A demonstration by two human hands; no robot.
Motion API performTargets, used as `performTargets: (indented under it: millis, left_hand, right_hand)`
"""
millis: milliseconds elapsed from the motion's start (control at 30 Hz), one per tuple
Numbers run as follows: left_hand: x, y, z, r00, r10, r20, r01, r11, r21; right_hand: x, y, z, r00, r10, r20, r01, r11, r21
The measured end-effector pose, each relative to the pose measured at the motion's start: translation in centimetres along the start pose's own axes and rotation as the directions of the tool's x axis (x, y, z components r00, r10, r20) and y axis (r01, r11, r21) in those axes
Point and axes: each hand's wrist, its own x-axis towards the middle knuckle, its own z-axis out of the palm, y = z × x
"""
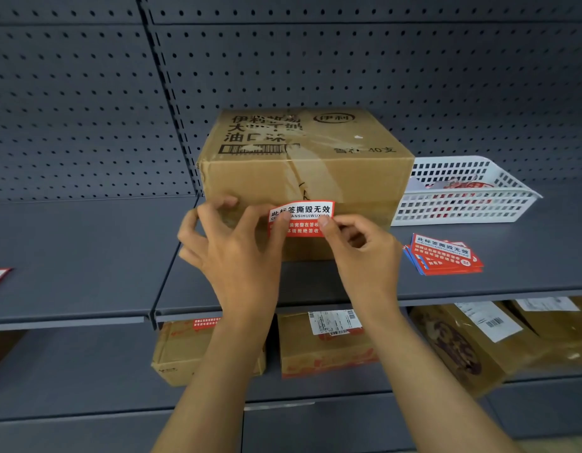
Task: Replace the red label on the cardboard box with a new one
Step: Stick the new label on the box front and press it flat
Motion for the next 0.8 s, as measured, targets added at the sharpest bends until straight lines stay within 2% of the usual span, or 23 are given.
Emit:
performTargets:
  millis: [433, 800]
  left_hand:
    - [0.4, 0.0, 1.1, 0.993, 0.074, -0.091, -0.061, 0.988, 0.141]
    - [1.4, -1.5, 0.4, 0.994, 0.071, -0.081, -0.063, 0.993, 0.098]
  right_hand:
    - [0.5, 0.2, 0.2, 0.996, -0.071, -0.054, 0.064, 0.991, -0.121]
    - [0.6, 0.0, -0.1, 0.988, -0.137, -0.068, 0.121, 0.973, -0.199]
